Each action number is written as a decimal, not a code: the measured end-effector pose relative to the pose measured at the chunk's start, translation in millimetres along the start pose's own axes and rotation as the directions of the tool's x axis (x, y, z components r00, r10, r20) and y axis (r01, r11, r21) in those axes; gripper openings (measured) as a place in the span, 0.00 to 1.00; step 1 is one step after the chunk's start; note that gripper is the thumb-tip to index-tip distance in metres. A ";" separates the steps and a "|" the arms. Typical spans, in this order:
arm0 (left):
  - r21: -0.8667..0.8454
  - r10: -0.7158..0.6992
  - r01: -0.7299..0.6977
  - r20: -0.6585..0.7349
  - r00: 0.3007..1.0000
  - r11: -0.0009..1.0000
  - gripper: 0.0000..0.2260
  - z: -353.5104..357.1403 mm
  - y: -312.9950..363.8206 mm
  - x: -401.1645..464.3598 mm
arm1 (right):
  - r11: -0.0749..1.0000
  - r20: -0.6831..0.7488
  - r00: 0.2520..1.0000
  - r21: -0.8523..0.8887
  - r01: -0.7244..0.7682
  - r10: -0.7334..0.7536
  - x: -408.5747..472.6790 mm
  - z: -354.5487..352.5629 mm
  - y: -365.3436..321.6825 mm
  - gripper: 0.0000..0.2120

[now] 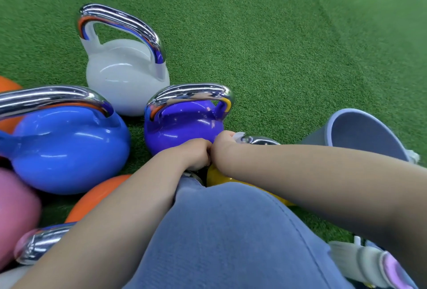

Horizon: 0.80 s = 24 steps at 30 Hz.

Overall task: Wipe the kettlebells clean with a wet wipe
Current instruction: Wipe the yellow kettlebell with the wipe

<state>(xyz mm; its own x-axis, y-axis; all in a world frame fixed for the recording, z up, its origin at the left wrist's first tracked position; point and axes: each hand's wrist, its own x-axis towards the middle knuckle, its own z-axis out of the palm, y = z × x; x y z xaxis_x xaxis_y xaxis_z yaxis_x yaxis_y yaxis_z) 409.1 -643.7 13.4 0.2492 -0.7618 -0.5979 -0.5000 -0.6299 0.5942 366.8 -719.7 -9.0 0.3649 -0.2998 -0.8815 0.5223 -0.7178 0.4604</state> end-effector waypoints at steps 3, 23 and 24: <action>0.006 -0.005 0.005 -0.008 1.000 1.000 0.11 0.6 -1.5 0.6 | 0.978 0.025 0.999 -0.210 -0.021 0.027 -8.7 -0.3 -7.2 0.16; -0.161 0.380 -0.438 -0.296 0.876 0.884 0.21 5.6 36.3 -8.2 | 0.516 -0.190 0.970 0.852 0.086 0.153 -110.8 59.2 64.1 0.14; -0.105 0.414 -0.461 -0.302 0.859 0.881 0.21 6.5 41.1 -9.2 | 0.421 -0.206 0.963 0.900 0.117 0.173 -109.5 69.0 62.0 0.13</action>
<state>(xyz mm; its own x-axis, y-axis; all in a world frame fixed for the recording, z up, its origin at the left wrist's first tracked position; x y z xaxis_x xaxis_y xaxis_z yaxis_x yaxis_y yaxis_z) 380.9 -661.7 39.8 0.2575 -0.9605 -0.1056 -0.4681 -0.2196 0.8560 306.1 -774.7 108.7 0.6008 -0.2832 -0.7476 -0.4309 -0.9024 -0.0045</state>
